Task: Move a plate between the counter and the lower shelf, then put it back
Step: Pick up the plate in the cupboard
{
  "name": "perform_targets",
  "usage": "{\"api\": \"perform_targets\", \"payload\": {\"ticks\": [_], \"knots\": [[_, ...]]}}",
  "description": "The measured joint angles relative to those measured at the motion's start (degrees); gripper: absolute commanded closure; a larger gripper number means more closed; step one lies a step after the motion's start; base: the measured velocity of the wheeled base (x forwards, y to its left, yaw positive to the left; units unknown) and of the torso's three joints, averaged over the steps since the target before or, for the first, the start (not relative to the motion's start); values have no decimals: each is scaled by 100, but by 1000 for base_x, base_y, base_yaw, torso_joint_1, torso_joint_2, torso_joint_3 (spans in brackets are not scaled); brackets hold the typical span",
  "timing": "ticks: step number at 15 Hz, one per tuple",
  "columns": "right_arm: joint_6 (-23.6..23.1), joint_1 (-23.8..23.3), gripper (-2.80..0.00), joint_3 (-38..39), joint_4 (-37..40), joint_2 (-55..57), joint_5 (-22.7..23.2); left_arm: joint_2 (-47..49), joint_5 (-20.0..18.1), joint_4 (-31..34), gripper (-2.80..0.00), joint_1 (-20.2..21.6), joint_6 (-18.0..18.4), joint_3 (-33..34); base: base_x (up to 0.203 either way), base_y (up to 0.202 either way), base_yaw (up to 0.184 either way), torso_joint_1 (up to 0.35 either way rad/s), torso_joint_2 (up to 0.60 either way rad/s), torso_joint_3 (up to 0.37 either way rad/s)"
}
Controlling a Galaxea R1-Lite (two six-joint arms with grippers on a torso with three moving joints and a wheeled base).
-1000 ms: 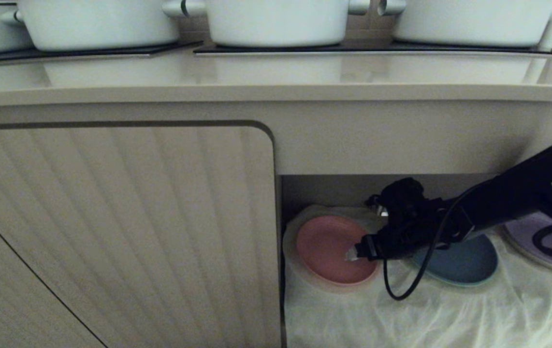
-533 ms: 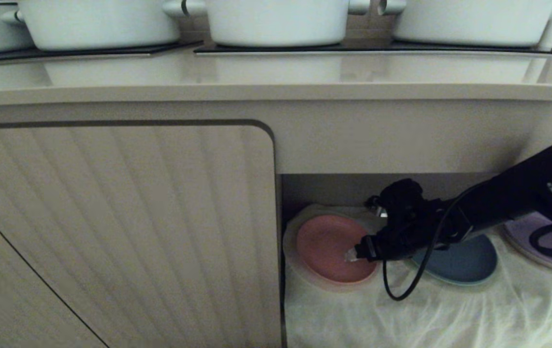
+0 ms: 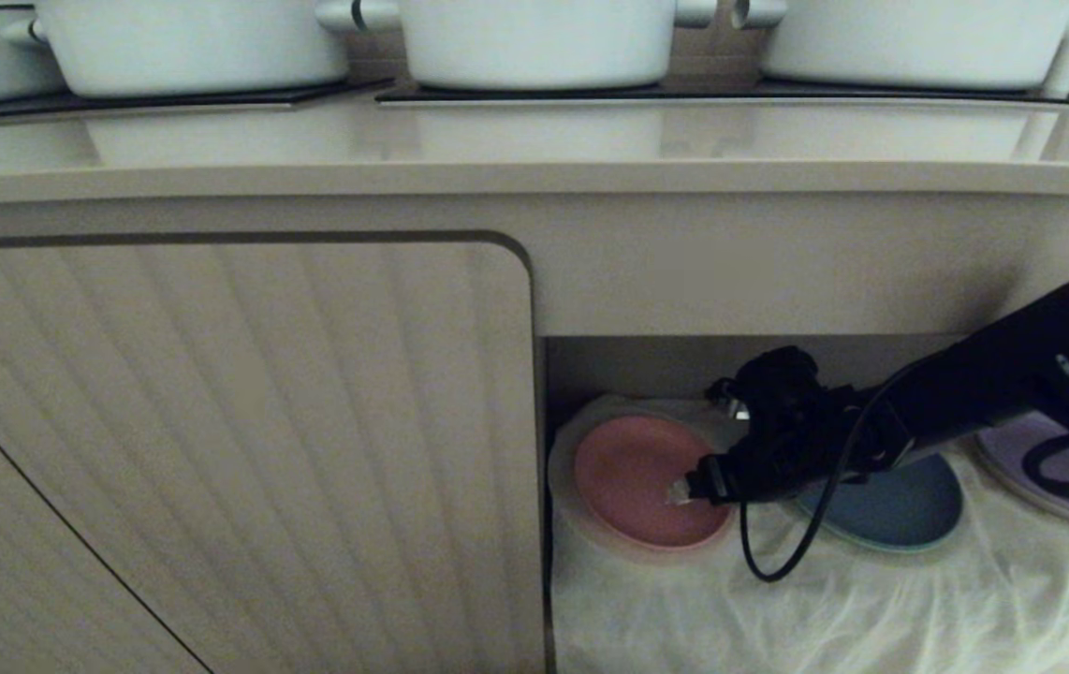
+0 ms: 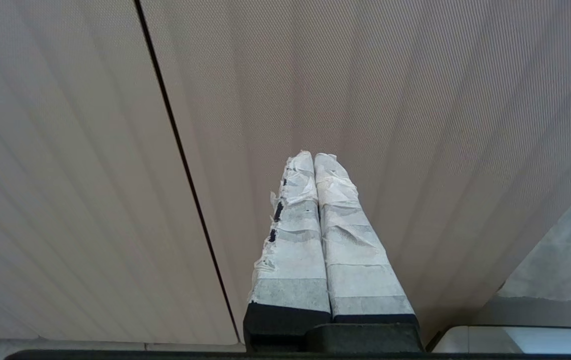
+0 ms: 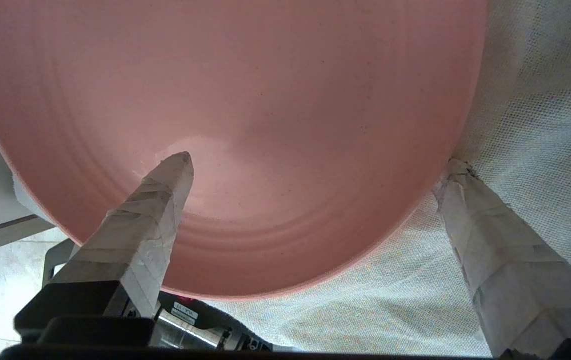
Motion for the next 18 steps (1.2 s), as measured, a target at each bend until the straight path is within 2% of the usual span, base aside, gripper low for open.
{"api": "perform_targets", "payload": {"ticks": [9,10,18], "knots": [[-2,-12,-280,-9,0,11,-6,0,0,0,0,0,0,0,0,0,0,0,0,0],[-4,-12,0,-6,-5,11,-7,0,0,0,0,0,0,0,0,0,0,0,0,0],[12,-17,0,41,9,12,-17,0,2,-2,0,0,0,0,0,0,0,0,0,0]]}}
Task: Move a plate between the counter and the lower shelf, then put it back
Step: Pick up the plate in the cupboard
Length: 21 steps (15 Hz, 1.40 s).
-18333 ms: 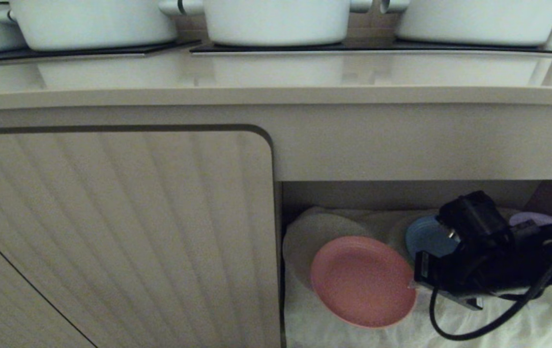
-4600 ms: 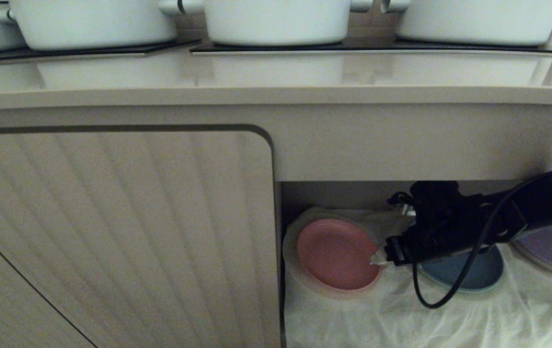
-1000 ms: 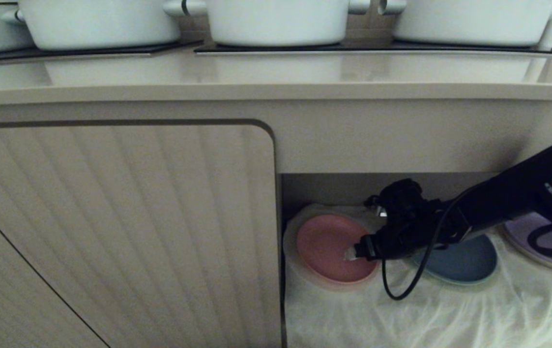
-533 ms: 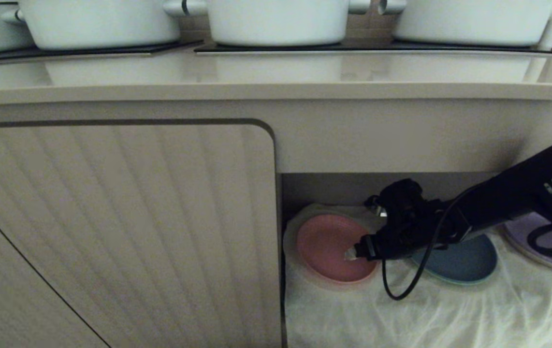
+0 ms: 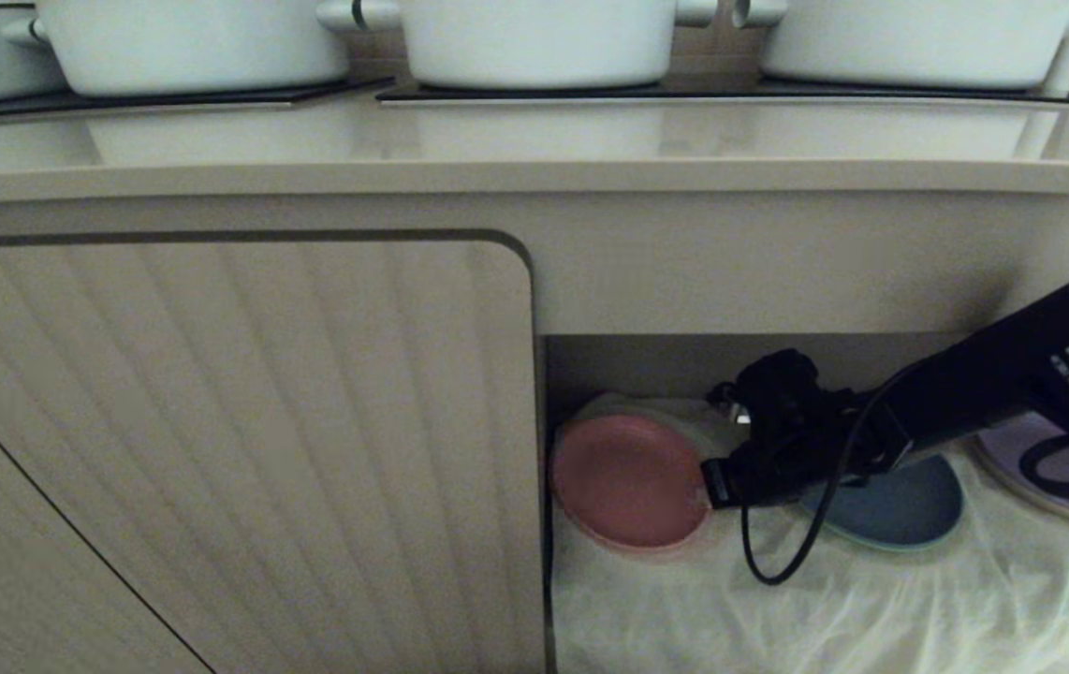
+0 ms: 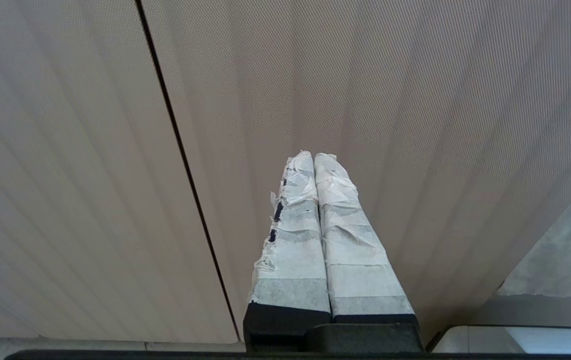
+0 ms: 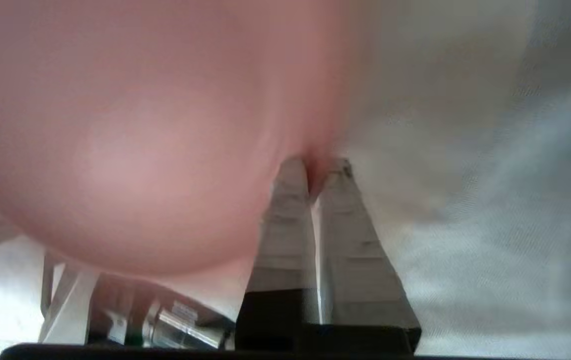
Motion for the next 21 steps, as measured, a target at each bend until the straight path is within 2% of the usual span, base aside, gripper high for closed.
{"api": "perform_targets", "payload": {"ticks": [6,11,21], "knots": [[-9,-37,0,24,21,-1,6,0,1,2,0,0,-2,0,0,0,0,0,0,0],[-12,-118,0,69,57,-64,-157,0,0,2,0,0,0,0,0,0,0,0,0,0],[-40,-306,0,777,35,-677,-173,0,0,2,0,0,0,0,0,0,0,0,0,0]]}}
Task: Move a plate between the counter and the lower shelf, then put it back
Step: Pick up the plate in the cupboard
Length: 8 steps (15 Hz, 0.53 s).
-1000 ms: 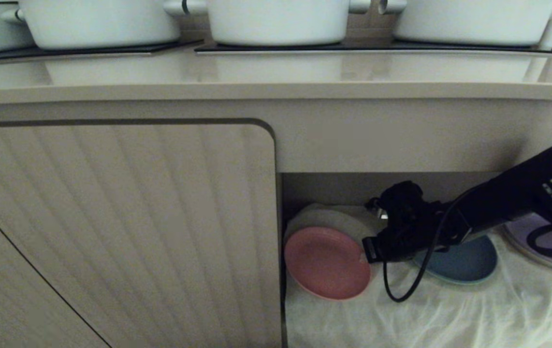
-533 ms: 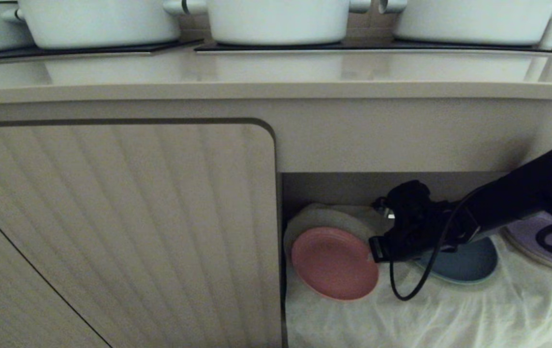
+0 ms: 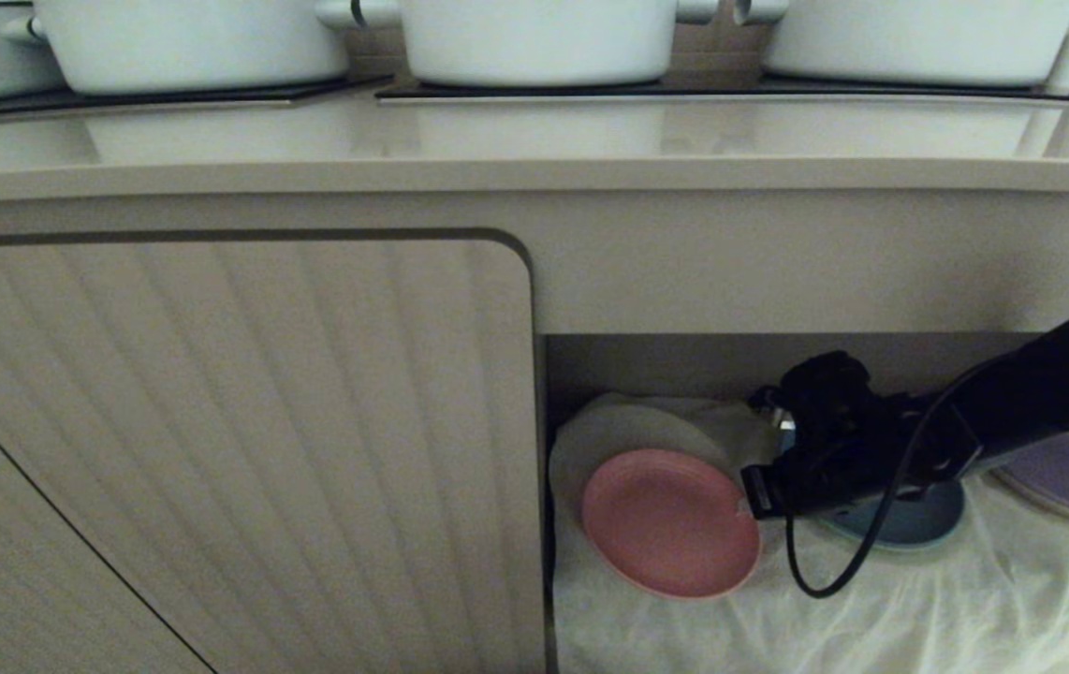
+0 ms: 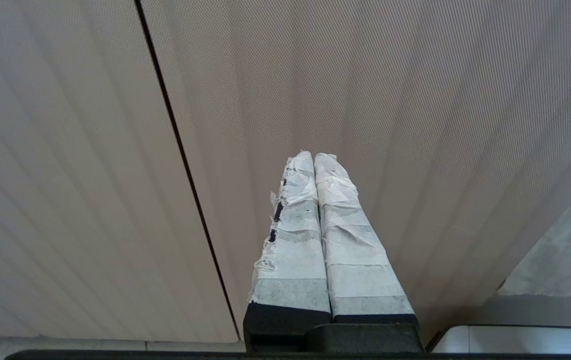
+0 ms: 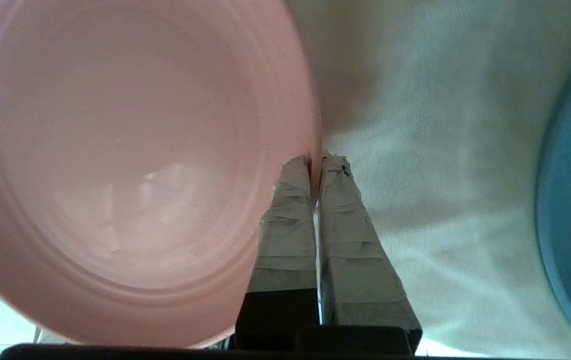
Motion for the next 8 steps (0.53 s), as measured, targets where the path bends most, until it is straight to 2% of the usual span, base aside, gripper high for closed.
{"api": "perform_targets", "payload": {"ticks": [8], "knots": [[-13,-72,0,525,-19,-582,-2,0,-1,0,0,0,-1,0,0,0,0,0,0,0]]}}
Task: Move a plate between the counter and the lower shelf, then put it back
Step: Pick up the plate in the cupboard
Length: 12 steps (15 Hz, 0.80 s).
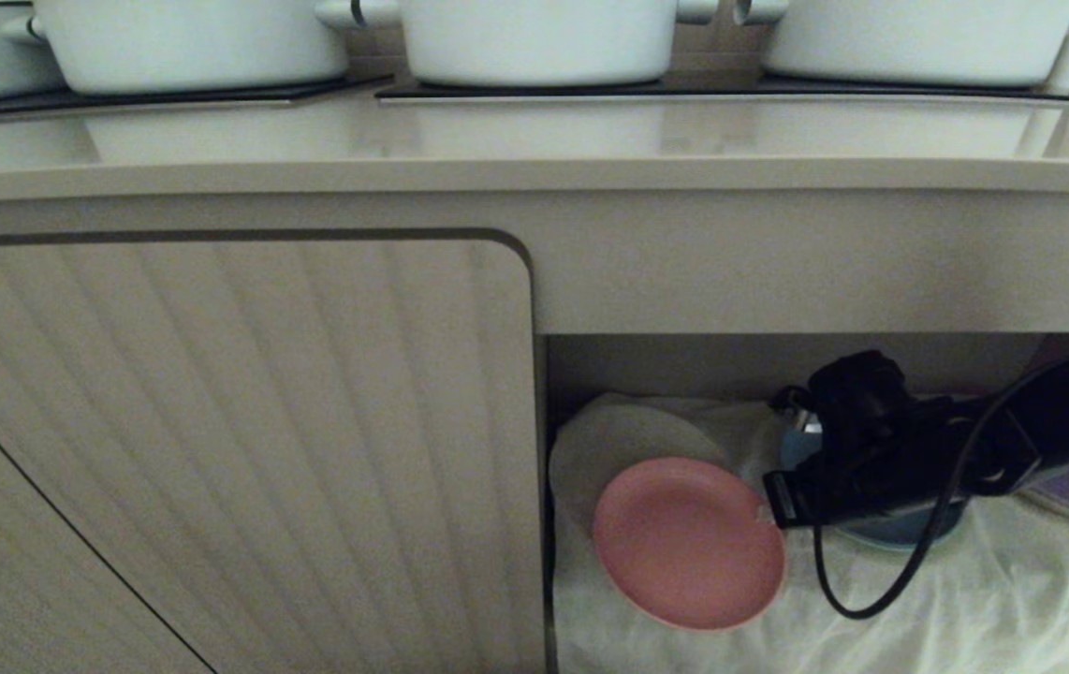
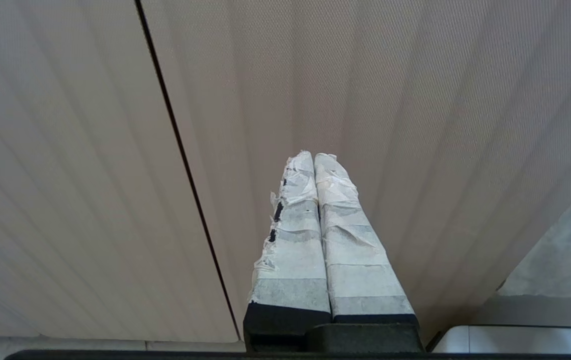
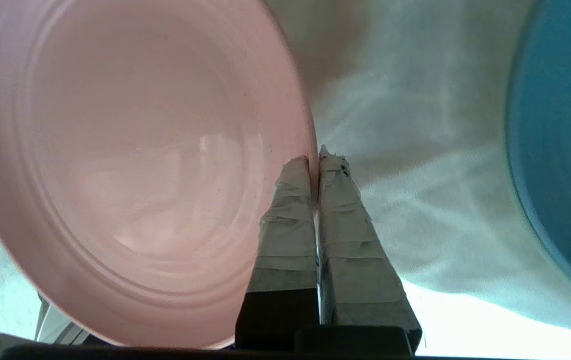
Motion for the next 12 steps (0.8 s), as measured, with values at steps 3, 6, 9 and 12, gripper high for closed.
{"api": "perform_targets", "payload": {"ticks": [3,6,9,12], "knots": [[-2,-54,0,246,-3,-220,1,0,1,0,0,0,1,0,0,0,0,0,0,0],[8,-90,0,459,-12,-425,7,0,1,-2,0,0,-1,0,0,0,0,0,0,0],[20,-102,0,632,-25,-607,20,0,-1,0,0,0,1,0,0,0,0,0,0,0],[31,-157,0,823,-25,-792,18,0,1,0,0,0,1,0,0,0,0,0,0,0]]}}
